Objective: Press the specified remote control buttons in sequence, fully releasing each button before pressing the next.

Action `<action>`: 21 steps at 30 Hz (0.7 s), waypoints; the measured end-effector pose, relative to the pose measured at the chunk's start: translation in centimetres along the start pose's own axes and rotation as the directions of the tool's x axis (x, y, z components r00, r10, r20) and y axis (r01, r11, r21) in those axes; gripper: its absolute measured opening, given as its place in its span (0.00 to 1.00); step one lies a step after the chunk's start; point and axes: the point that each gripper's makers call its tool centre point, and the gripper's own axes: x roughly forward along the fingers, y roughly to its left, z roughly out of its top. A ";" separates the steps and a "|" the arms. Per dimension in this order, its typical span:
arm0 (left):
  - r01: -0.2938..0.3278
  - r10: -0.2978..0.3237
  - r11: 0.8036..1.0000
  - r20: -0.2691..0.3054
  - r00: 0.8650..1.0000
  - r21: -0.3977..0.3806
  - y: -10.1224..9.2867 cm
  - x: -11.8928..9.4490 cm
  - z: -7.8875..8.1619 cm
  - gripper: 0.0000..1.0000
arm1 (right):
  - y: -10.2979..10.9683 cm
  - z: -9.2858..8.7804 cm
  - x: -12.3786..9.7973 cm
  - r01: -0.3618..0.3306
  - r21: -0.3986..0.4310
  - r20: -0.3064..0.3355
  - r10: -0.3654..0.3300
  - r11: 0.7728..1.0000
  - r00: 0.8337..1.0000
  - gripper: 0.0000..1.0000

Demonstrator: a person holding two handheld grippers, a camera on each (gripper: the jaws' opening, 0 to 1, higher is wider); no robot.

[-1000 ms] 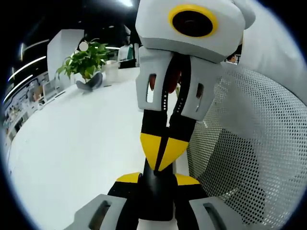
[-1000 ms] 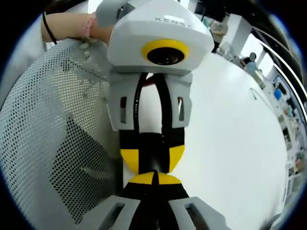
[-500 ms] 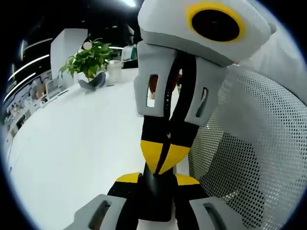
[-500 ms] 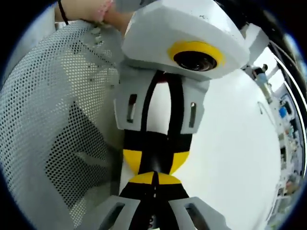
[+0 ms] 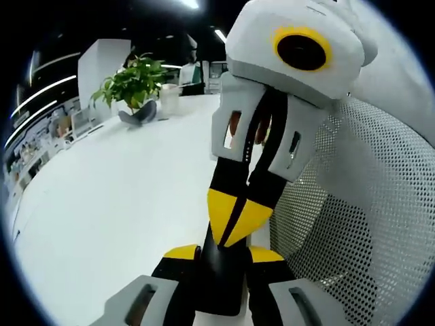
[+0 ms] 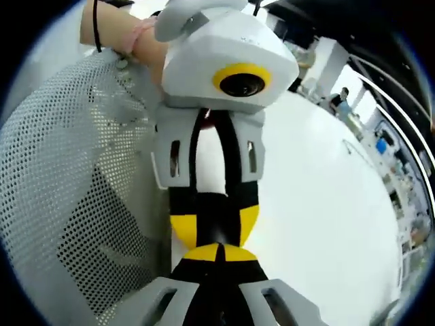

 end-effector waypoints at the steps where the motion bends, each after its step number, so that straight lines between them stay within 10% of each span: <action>1: -0.001 0.001 1.000 -0.002 1.000 -0.007 0.0 0.0 0.0 0.26 | 0.0 0.0 0.0 -0.003 -0.004 0.002 0.003 1.000 1.000 0.00; 21: -0.014 0.013 1.000 -0.021 1.000 -0.006 0.0 0.0 0.0 0.26 | 0.5 0.2 -0.2 -0.067 0.102 0.036 0.063 0.993 0.997 0.04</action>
